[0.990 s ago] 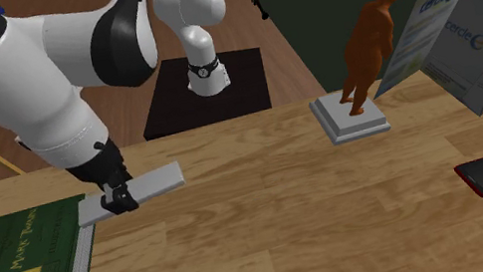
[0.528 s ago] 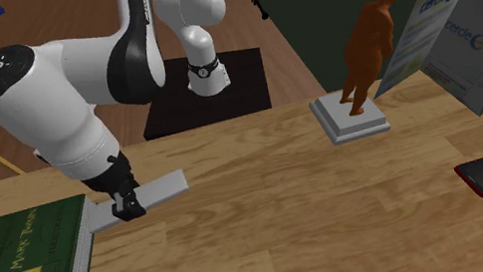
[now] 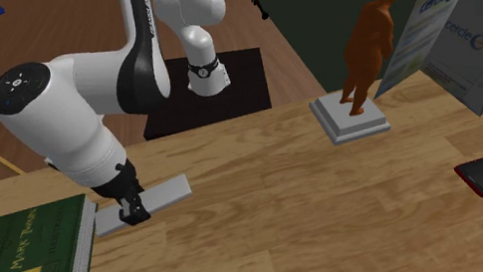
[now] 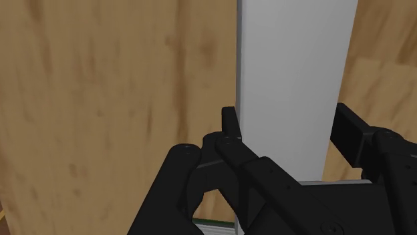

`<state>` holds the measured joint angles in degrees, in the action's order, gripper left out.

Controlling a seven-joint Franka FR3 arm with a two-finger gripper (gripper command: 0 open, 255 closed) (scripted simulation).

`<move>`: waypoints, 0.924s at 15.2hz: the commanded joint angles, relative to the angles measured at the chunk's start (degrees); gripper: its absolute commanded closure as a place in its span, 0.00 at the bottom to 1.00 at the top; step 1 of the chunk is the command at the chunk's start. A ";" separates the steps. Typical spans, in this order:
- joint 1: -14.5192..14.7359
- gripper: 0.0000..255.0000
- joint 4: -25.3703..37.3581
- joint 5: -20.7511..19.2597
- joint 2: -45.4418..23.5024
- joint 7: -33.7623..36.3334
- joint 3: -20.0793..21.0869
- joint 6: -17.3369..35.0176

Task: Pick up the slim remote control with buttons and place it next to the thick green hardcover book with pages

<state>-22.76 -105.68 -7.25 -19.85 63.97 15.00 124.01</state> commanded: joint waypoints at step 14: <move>-0.20 0.00 3.40 1.15 3.00 -0.75 0.47 -6.25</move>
<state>-22.91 -102.28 -6.29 -17.42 63.34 15.40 118.39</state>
